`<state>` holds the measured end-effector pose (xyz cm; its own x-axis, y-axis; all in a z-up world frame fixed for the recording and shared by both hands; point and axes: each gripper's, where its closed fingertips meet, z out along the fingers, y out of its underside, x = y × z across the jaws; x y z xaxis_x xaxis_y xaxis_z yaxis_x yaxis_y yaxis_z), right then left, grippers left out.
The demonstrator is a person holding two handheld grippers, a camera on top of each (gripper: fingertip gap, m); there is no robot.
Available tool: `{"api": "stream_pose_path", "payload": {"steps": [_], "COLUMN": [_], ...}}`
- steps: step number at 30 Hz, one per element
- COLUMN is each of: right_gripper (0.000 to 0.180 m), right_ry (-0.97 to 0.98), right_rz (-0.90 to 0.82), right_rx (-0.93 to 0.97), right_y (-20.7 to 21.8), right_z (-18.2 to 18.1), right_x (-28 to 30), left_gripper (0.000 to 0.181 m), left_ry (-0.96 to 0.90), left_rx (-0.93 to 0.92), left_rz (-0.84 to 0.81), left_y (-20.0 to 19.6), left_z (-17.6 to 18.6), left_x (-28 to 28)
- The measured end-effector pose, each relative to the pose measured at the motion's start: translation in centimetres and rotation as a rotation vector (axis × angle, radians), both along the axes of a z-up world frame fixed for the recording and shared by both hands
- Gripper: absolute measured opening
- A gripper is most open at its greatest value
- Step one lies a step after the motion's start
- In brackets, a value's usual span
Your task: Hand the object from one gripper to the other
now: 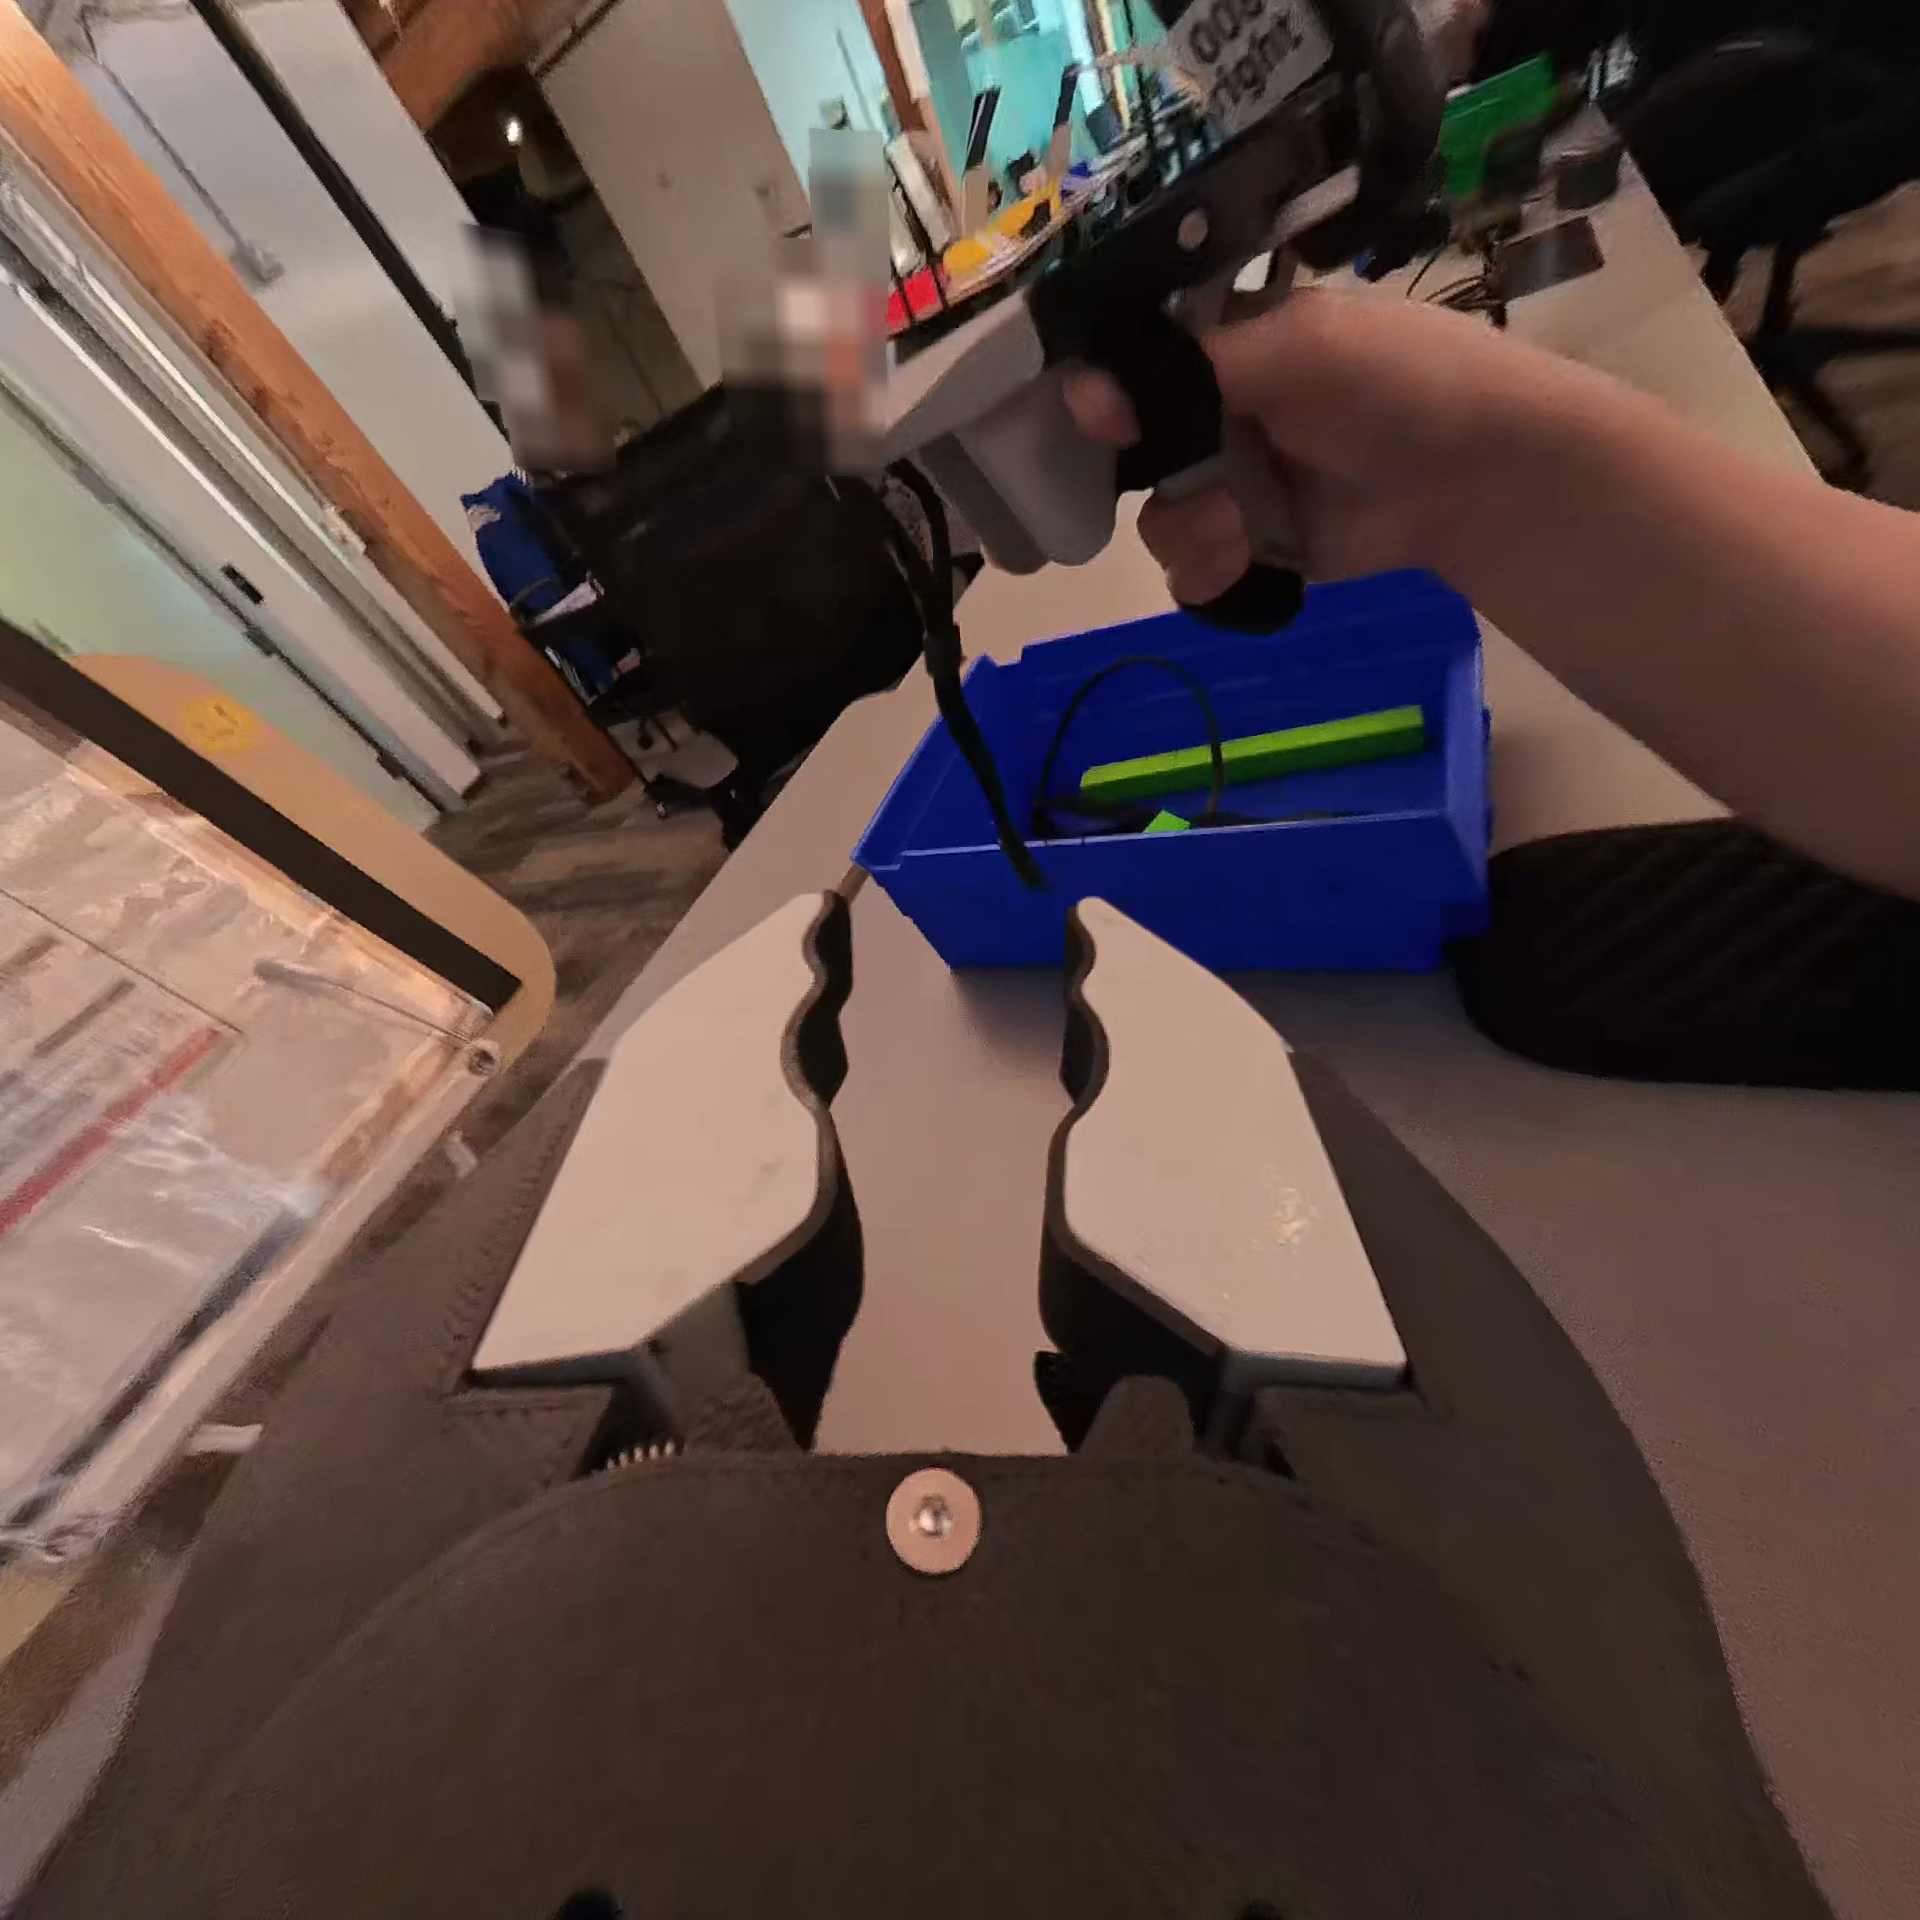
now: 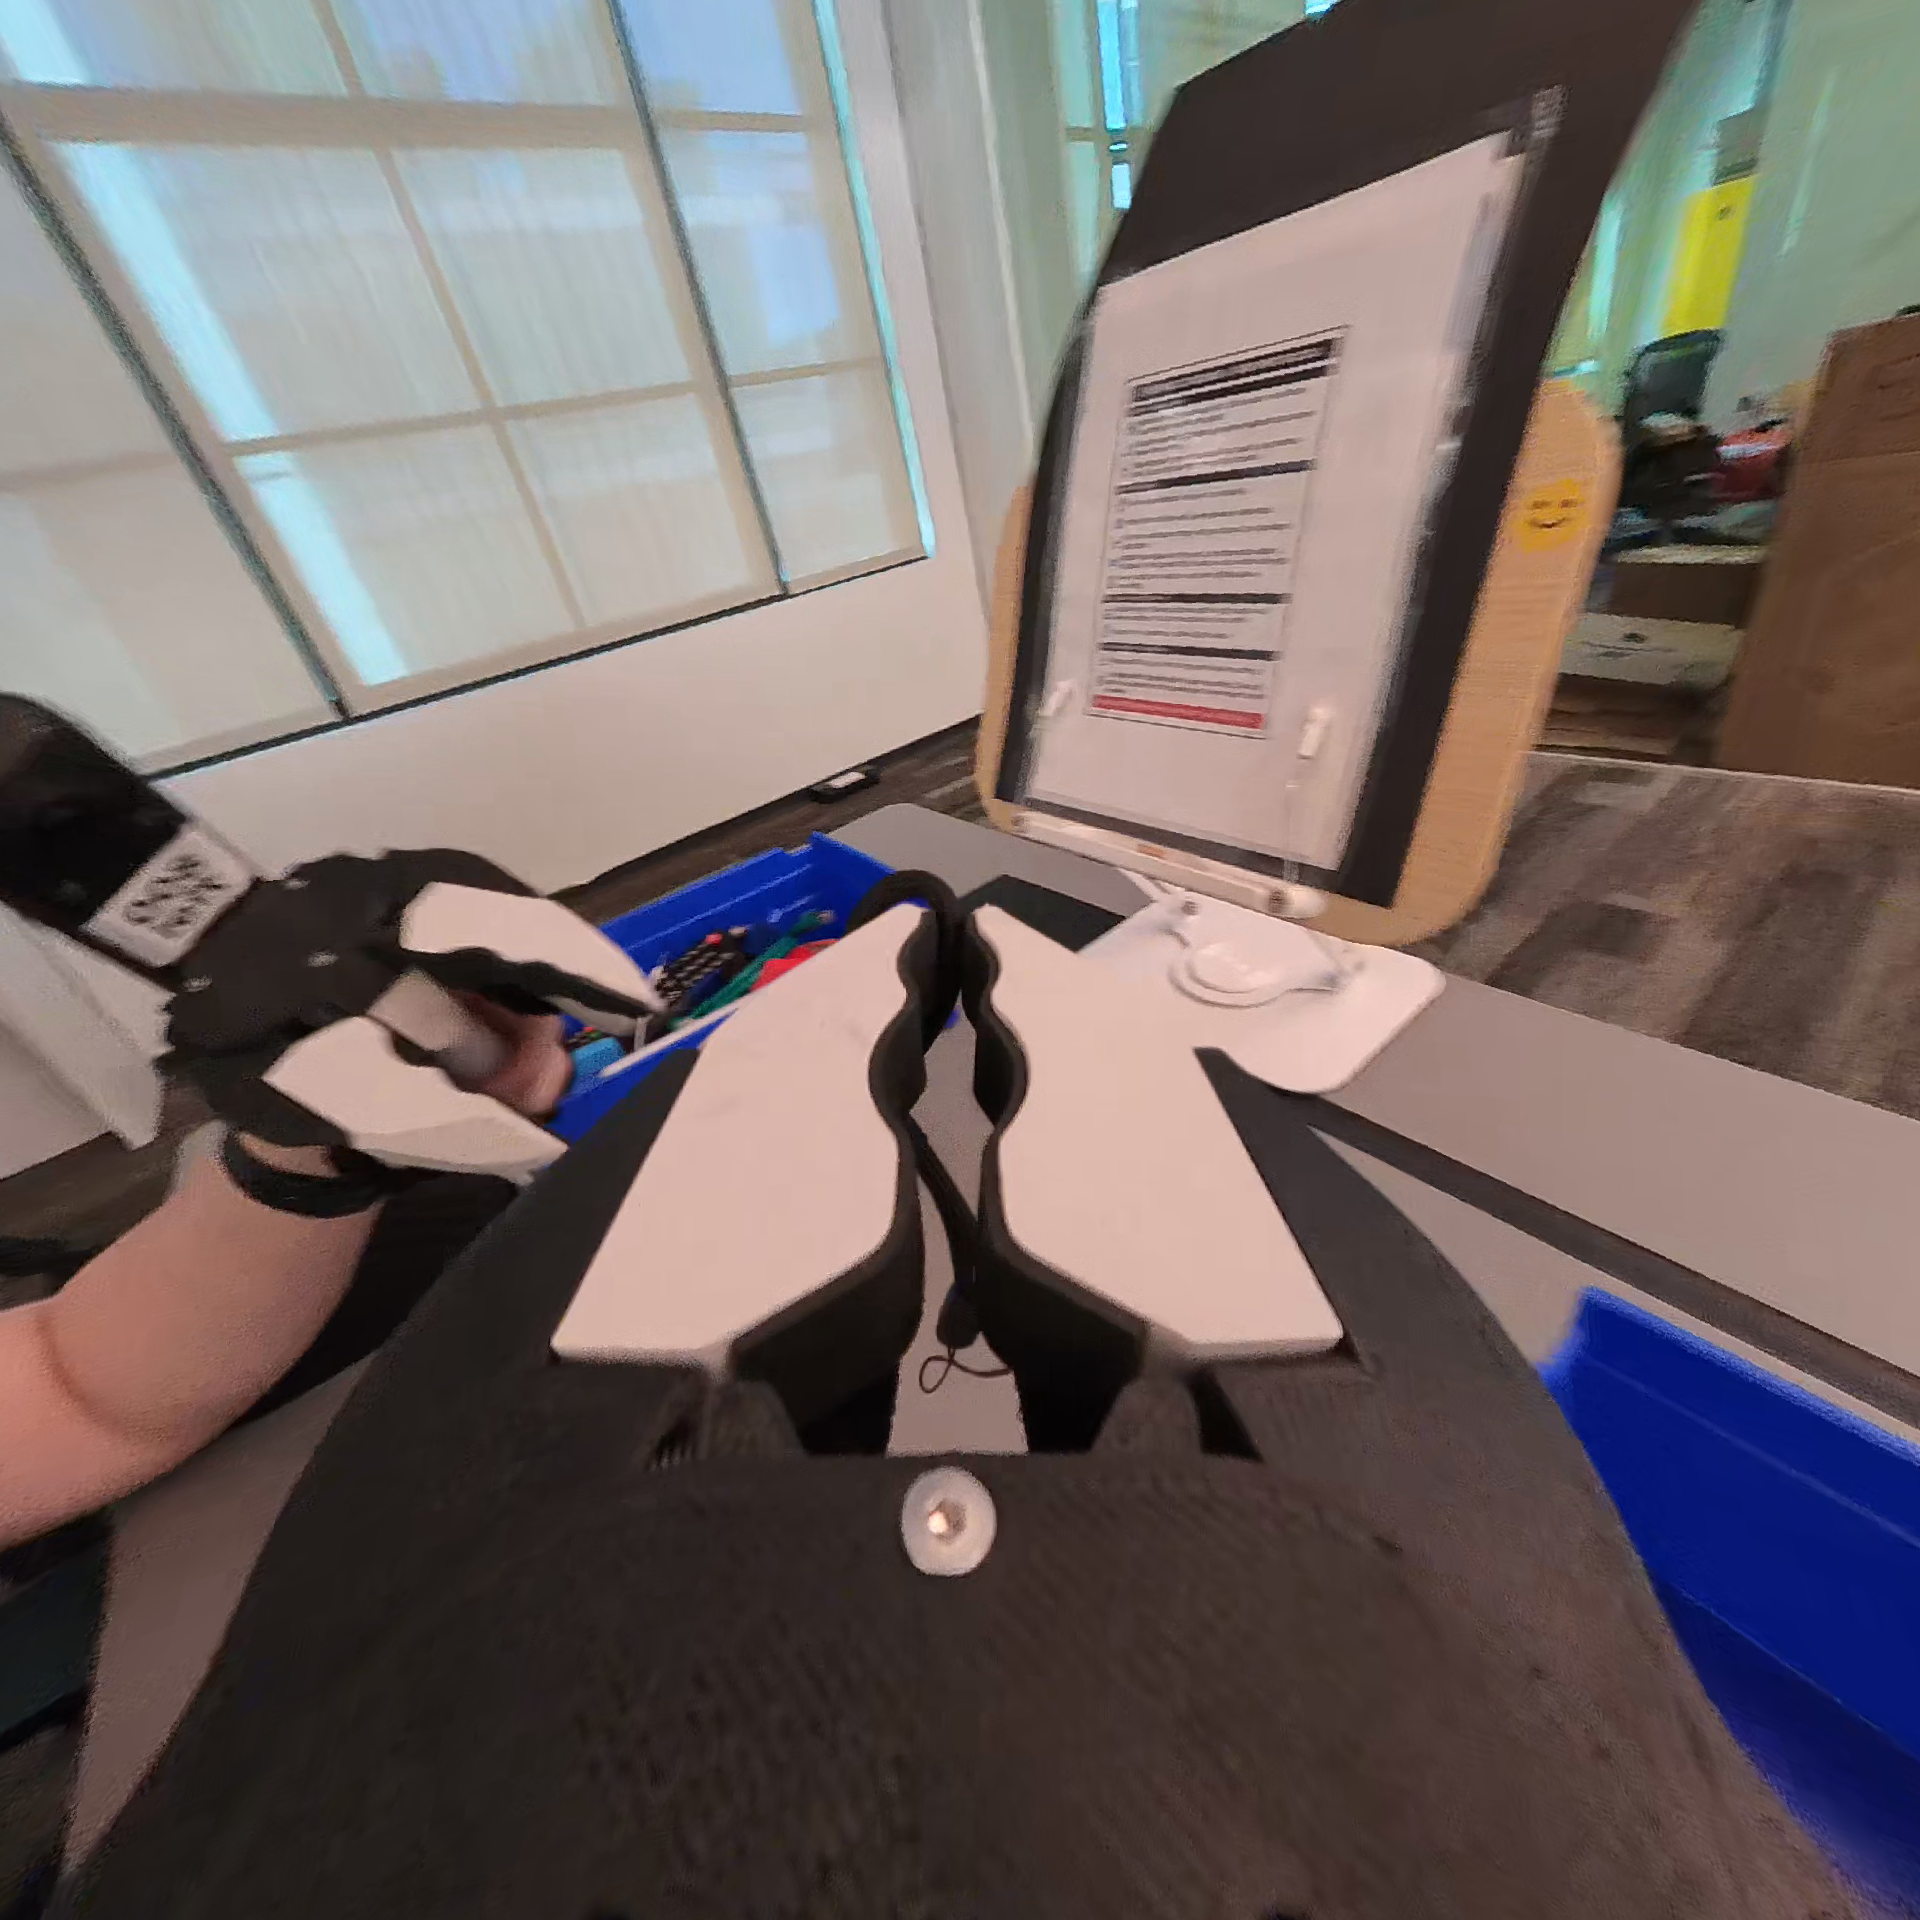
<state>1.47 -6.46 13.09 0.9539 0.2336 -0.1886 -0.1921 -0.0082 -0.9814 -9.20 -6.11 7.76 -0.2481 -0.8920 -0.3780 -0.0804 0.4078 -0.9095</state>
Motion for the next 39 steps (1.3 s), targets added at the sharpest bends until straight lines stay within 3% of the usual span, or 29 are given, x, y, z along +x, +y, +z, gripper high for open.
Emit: {"api": "stream_pose_path", "payload": {"steps": [6, 10, 13, 16, 19, 26, 29, 33, 39], "right_gripper": [0.005, 0.005, 0.004, 0.006, 0.041, 0.040, 0.038, 0.031, 0.028], "right_ry": [-0.106, -0.205, -0.230, -0.263, -0.378, -0.821, -0.930, -0.916, -0.776], "right_rz": [0.184, 0.213, 0.215, 0.184, 0.046, -0.139, -0.142, -0.092, 0.015], "right_rx": [-0.017, -0.045, -0.030, 0.030, 0.180, 0.430, 0.386, 0.359, 0.371], "right_y": [0.9, 1.2, 1.1, 0.7, 0.4, -0.6, 0.3, 1.3, 1.0], "right_z": [-0.2, -0.7, -0.4, 0.6, 2.5, 3.6, 2.2, 1.1, 1.3], "right_x": [-7.0, -9.9, -10.9, -10.9, -9.9, -10.7, -11.2, -12.7, -15.7], "left_gripper": [0.035, 0.028, 0.007, 0.005, 0.005, 0.005, 0.005, 0.005, 0.005], "left_ry": [0.030, -0.014, -0.019, -0.036, -0.148, -0.508, -0.641, -0.721, -0.652], "left_rx": [-0.270, -0.265, -0.231, -0.177, -0.192, -0.687, -0.721, -0.686, -0.646], "left_rz": [-0.064, -0.054, -0.080, -0.069, -0.005, -0.036, 0.004, 0.045, -0.029], "left_y": [-1.5, -1.1, -1.4, -1.2, 0.6, 8.0, 11.4, 13.2, 10.4], "left_z": [-0.7, -0.1, 0.1, 0.5, 2.8, 10.9, 13.0, 14.6, 14.5], "left_x": [1.4, 1.2, 0.8, 0.5, -0.4, -7.1, -10.9, -14.2, -12.8]}}
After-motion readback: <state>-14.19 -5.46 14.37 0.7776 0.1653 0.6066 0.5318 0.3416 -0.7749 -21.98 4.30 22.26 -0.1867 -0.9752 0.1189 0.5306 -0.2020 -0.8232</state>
